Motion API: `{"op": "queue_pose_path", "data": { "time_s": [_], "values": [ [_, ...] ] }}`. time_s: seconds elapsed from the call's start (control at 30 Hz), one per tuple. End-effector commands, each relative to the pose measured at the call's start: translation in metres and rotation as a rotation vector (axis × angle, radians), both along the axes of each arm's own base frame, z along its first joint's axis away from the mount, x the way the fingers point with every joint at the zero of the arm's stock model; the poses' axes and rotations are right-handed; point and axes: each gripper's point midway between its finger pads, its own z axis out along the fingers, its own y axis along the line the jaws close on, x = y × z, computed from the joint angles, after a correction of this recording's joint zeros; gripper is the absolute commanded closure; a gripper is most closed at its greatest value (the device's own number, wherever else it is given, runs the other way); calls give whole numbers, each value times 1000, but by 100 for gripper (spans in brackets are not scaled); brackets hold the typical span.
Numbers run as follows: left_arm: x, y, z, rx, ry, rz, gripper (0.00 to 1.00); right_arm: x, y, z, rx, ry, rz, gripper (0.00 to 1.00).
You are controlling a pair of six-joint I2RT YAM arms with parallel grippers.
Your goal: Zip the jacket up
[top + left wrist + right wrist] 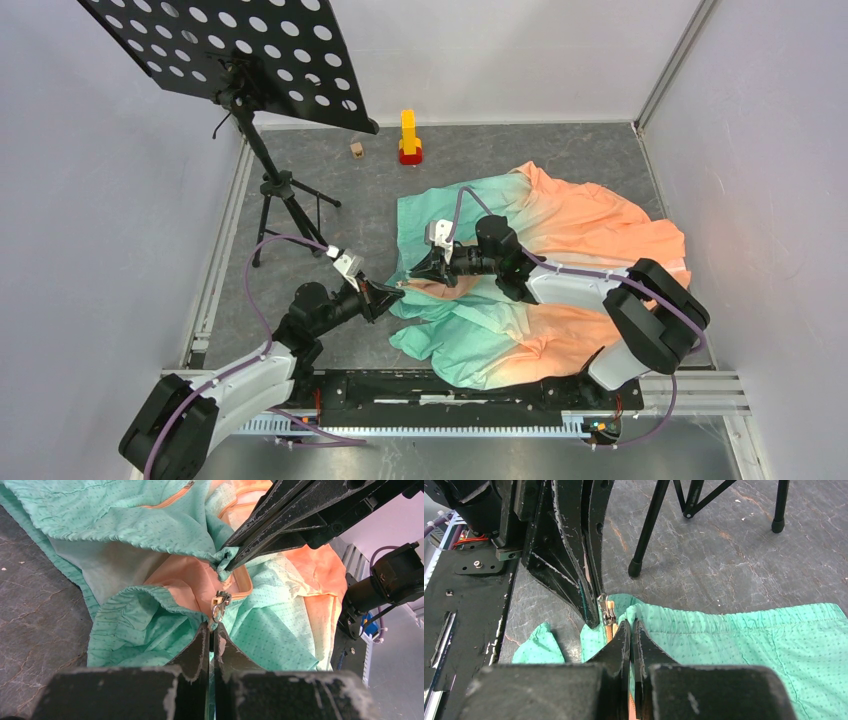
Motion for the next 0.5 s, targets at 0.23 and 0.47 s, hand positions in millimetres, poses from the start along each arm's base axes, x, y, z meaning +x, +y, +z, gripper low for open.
{"op": "queue_pose_path", "data": {
  "time_s": [0.23,0.47],
  "values": [
    [5,-1,12,9,-95,-10,98,-2,13,13,40,-27,31,100],
    [5,-2,10,13,-83,-14,98,-4,14,17,60,-22,34,100]
  ]
}}
